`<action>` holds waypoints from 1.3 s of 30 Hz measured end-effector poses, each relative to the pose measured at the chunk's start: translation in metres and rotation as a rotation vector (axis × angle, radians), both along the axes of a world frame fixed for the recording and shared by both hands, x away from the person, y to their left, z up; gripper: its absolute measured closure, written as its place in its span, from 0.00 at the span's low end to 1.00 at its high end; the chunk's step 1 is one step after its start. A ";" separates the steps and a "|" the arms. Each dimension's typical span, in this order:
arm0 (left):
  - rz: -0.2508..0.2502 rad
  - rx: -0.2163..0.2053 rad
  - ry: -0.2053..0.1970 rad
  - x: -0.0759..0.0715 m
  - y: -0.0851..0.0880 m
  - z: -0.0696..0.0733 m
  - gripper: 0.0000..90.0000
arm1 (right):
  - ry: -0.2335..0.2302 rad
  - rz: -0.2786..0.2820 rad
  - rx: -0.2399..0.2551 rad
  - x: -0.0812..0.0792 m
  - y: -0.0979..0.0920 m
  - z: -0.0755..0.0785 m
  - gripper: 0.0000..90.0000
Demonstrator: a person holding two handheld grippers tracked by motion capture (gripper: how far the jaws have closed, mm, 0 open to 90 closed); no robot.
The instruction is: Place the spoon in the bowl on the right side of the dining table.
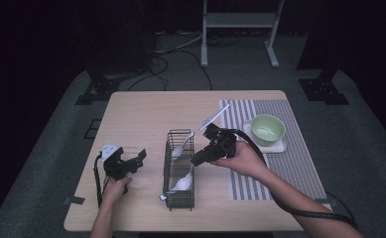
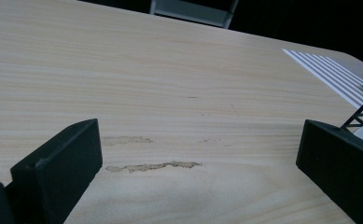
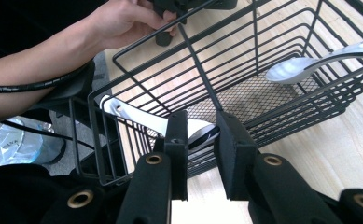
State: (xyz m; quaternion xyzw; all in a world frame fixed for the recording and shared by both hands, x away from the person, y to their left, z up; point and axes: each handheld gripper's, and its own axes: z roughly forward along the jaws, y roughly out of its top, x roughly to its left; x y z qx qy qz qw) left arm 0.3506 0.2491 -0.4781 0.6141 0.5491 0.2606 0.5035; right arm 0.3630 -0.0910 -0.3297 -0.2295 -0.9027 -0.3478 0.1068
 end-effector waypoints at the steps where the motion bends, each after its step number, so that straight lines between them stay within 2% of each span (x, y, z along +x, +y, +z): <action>1: 0.000 0.001 0.001 0.000 0.000 0.000 0.00 | -0.001 0.004 -0.001 -0.001 0.000 0.000 0.83; 8: 0.000 -0.001 0.000 0.000 0.000 0.000 0.00 | -0.023 0.024 -0.012 -0.006 0.001 0.002 0.84; 21: 0.002 0.001 -0.001 0.000 0.000 0.000 0.00 | -0.050 0.041 -0.005 -0.011 0.004 0.006 0.85; 33: 0.004 0.000 0.000 0.000 0.001 0.000 0.00 | -0.049 0.033 0.040 -0.012 0.004 0.014 0.85; 39: 0.004 0.001 0.000 0.000 0.000 0.000 0.00 | -0.054 0.026 0.067 -0.012 0.002 0.024 0.86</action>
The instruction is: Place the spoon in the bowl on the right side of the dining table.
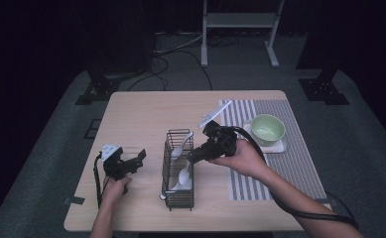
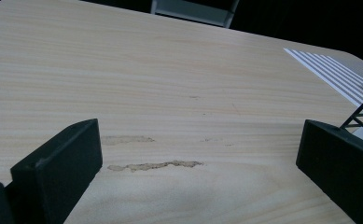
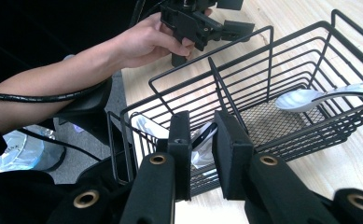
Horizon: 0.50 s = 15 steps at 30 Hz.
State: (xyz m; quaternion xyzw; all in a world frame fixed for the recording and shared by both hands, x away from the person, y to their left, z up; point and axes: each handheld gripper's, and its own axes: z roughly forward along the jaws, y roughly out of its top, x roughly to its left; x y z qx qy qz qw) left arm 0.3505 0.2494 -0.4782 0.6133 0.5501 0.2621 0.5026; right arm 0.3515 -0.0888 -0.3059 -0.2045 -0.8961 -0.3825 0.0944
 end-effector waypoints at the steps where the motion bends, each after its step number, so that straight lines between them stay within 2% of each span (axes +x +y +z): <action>1: 0.000 0.000 0.000 0.000 0.000 0.000 0.00 | -0.001 -0.001 0.002 0.000 0.000 0.001 0.86; 11: 0.000 0.000 0.001 0.000 0.000 0.000 0.00 | 0.013 -0.010 0.018 0.003 -0.004 0.001 0.88; 15: -0.001 0.002 0.001 0.000 0.000 0.000 0.00 | 0.010 -0.006 0.028 0.004 -0.005 0.002 0.94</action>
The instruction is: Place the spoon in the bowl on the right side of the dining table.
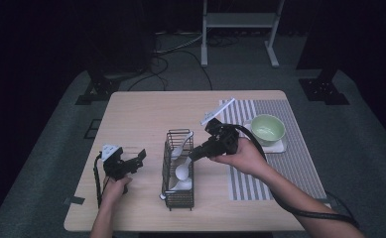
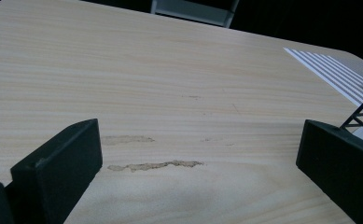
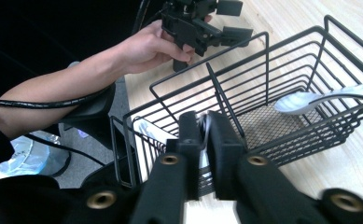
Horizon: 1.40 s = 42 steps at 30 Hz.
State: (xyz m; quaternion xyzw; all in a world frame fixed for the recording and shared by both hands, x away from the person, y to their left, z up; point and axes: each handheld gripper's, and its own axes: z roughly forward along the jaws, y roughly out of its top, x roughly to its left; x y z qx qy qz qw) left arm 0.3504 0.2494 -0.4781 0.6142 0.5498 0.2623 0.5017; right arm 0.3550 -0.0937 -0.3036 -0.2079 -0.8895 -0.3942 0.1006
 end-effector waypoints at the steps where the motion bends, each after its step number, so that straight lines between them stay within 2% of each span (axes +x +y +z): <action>1: 0.000 0.000 0.000 0.000 0.000 0.000 0.00 | -0.006 -0.004 0.002 0.000 0.000 0.001 0.95; 9: -0.001 0.000 0.000 0.000 0.000 0.000 0.00 | 0.022 -0.008 0.040 0.001 -0.006 0.006 0.95; 13: 0.000 0.003 0.001 0.000 0.000 0.000 0.00 | 0.045 -0.020 0.097 0.002 -0.014 0.016 0.95; 25: 0.001 0.001 0.000 0.000 -0.001 0.000 0.00 | 0.049 -0.020 0.173 -0.001 -0.026 0.037 0.95; 33: 0.001 0.002 0.002 0.000 0.000 0.000 0.00 | 0.048 -0.017 0.187 -0.003 -0.029 0.042 0.95; 37: 0.001 0.002 0.001 0.000 0.000 0.000 0.00 | 0.059 -0.015 0.218 -0.004 -0.033 0.047 0.95; 42: 0.002 0.002 0.001 0.000 0.000 0.000 0.00 | 0.051 -0.009 0.229 -0.007 -0.036 0.052 0.95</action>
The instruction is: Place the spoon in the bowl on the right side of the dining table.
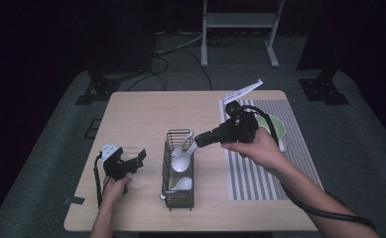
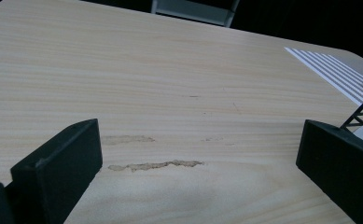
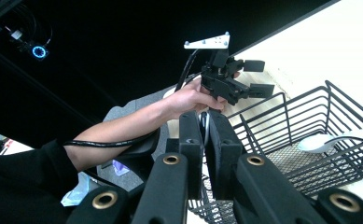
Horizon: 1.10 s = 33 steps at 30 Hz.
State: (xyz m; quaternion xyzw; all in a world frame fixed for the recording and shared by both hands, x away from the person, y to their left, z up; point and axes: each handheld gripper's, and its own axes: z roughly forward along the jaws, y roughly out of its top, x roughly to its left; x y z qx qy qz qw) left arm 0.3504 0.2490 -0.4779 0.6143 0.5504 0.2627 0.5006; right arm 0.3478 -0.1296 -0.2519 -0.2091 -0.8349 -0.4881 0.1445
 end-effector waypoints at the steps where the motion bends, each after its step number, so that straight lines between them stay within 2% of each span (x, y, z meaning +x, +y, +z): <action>1: 0.000 0.000 0.000 0.000 0.000 0.000 0.00 | 0.000 -0.001 0.000 0.000 -0.001 0.001 0.95; 20: 0.001 0.000 0.000 0.000 0.000 0.000 0.00 | -0.013 -0.031 0.010 -0.005 -0.023 0.010 0.95; 33: 0.002 0.000 0.000 0.000 0.000 0.000 0.00 | -0.011 -0.056 0.012 -0.005 -0.036 0.011 0.95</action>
